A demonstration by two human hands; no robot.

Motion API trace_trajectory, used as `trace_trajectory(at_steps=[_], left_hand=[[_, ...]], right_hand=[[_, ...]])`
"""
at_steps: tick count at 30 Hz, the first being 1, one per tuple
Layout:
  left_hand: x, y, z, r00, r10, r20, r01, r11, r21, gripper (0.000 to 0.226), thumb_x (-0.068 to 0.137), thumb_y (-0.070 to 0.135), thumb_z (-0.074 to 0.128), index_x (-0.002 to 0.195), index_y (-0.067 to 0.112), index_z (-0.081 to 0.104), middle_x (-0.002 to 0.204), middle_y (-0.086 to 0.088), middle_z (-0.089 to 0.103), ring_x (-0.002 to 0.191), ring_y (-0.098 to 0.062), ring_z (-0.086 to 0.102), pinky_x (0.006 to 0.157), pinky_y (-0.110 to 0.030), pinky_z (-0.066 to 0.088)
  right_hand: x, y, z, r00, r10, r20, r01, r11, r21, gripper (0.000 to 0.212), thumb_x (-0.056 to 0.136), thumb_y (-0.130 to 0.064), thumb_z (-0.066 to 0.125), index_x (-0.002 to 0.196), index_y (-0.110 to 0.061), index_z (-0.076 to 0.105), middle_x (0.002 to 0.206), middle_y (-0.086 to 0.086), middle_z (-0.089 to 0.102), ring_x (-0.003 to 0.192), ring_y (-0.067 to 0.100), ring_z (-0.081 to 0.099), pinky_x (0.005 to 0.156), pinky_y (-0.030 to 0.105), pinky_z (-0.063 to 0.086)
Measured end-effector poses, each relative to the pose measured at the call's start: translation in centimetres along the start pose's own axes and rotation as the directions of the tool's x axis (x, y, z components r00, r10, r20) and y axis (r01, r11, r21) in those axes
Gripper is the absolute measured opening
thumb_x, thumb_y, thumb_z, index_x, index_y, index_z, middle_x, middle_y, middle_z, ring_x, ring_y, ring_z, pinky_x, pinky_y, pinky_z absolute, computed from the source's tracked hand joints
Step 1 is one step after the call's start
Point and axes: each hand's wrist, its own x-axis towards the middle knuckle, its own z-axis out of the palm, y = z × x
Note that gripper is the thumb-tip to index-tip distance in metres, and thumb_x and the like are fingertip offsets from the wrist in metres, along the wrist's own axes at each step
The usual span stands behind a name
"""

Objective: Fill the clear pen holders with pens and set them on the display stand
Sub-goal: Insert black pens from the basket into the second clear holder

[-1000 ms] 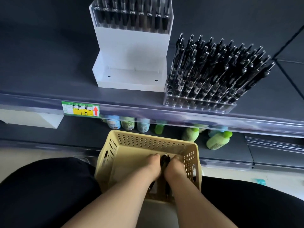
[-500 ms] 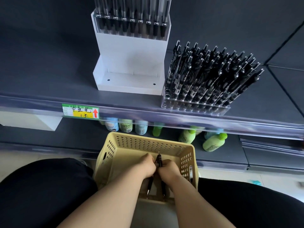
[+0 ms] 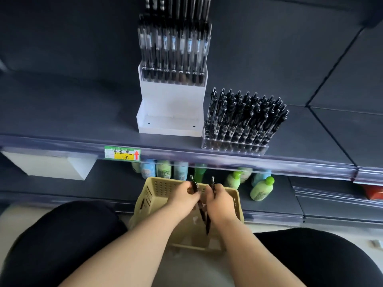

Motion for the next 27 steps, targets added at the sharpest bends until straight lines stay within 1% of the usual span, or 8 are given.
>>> trace_trajectory(at_steps=[4, 8, 10, 16, 19, 21, 24, 27], left_hand=[[-2.0, 3.5, -3.1, 0.975, 0.174, -0.138, -0.166, 0.984, 0.069, 0.021, 0.093, 0.031, 0.054, 0.105, 0.017, 0.062, 0.1, 0.0, 0.066, 0.092, -0.016, 0.06, 0.077, -0.026, 0.044], [-3.2, 6.5, -6.5, 0.93, 0.311, -0.194, -0.312, 0.95, 0.027, 0.019, 0.092, 0.028, 0.056, 0.11, 0.023, 0.061, 0.102, 0.007, 0.064, 0.094, -0.009, 0.059, 0.079, -0.024, 0.044], [-2.8, 7.4, -7.9, 0.916, 0.336, -0.221, -0.351, 0.936, -0.029, 0.021, 0.089, 0.027, 0.06, 0.11, 0.025, 0.059, 0.099, 0.012, 0.064, 0.094, -0.006, 0.059, 0.082, -0.024, 0.046], [-0.9, 11.4, -10.3, 0.848, 0.425, -0.317, -0.479, 0.87, -0.116, 0.018, 0.086, 0.023, 0.066, 0.1, 0.032, 0.059, 0.092, 0.021, 0.063, 0.085, 0.007, 0.058, 0.069, -0.008, 0.043], [0.0, 13.2, -10.8, 0.801, 0.486, -0.349, -0.556, 0.82, -0.135, 0.017, 0.086, 0.022, 0.066, 0.093, 0.035, 0.059, 0.091, 0.02, 0.066, 0.086, 0.008, 0.06, 0.073, -0.005, 0.045], [0.4, 13.7, -10.9, 0.782, 0.497, -0.375, -0.584, 0.795, -0.165, 0.017, 0.086, 0.021, 0.066, 0.093, 0.035, 0.061, 0.091, 0.018, 0.067, 0.086, 0.007, 0.061, 0.074, -0.005, 0.046], [0.6, 13.7, -10.8, 0.775, 0.482, -0.408, -0.592, 0.779, -0.205, 0.016, 0.086, 0.021, 0.066, 0.093, 0.035, 0.063, 0.091, 0.018, 0.068, 0.086, 0.007, 0.062, 0.074, -0.005, 0.046], [0.5, 13.7, -11.0, 0.775, 0.463, -0.431, -0.588, 0.777, -0.224, 0.016, 0.086, 0.022, 0.065, 0.093, 0.035, 0.064, 0.09, 0.019, 0.068, 0.087, 0.008, 0.062, 0.074, -0.004, 0.046]], right_hand=[[-0.8, -3.2, -2.6, 0.967, -0.227, -0.114, 0.223, 0.974, -0.046, 0.028, 0.096, -0.033, 0.046, 0.073, -0.018, 0.045, 0.077, 0.001, 0.051, 0.072, 0.018, 0.045, 0.061, 0.025, 0.024], [-1.3, -7.0, -5.5, 0.9, -0.399, -0.177, 0.41, 0.911, 0.035, 0.004, 0.091, -0.028, 0.057, 0.092, -0.026, 0.054, 0.081, -0.008, 0.055, 0.075, 0.01, 0.053, 0.068, 0.022, 0.038], [-1.4, -9.1, -7.1, 0.877, -0.416, -0.24, 0.455, 0.88, 0.138, 0.025, 0.088, -0.022, 0.062, 0.105, -0.034, 0.049, 0.083, -0.013, 0.056, 0.076, 0.005, 0.058, 0.069, 0.022, 0.049], [1.2, -14.7, -11.0, 0.796, -0.483, -0.365, 0.579, 0.783, 0.226, 0.025, 0.088, -0.021, 0.06, 0.091, -0.043, 0.048, 0.086, -0.004, 0.066, 0.082, 0.015, 0.068, 0.073, 0.043, 0.056], [2.8, -17.0, -12.5, 0.75, -0.556, -0.359, 0.627, 0.77, 0.115, 0.015, 0.092, -0.025, 0.053, 0.097, -0.037, 0.047, 0.083, -0.001, 0.069, 0.061, 0.005, 0.061, 0.062, 0.031, 0.053], [3.8, -17.6, -13.0, 0.742, -0.596, -0.307, 0.631, 0.775, 0.021, 0.012, 0.094, -0.025, 0.049, 0.103, -0.032, 0.045, 0.083, 0.0, 0.068, 0.047, 0.004, 0.047, 0.051, 0.022, 0.041], [5.0, -17.3, -12.9, 0.747, -0.61, -0.263, 0.619, 0.783, -0.06, 0.015, 0.095, -0.025, 0.05, 0.109, -0.028, 0.047, 0.078, -0.007, 0.063, 0.047, 0.003, 0.046, 0.045, 0.013, 0.036], [6.0, -16.9, -12.5, 0.754, -0.609, -0.244, 0.606, 0.79, -0.099, 0.02, 0.094, -0.023, 0.052, 0.113, -0.025, 0.052, 0.082, -0.013, 0.061, 0.057, -0.002, 0.052, 0.055, 0.004, 0.039]])
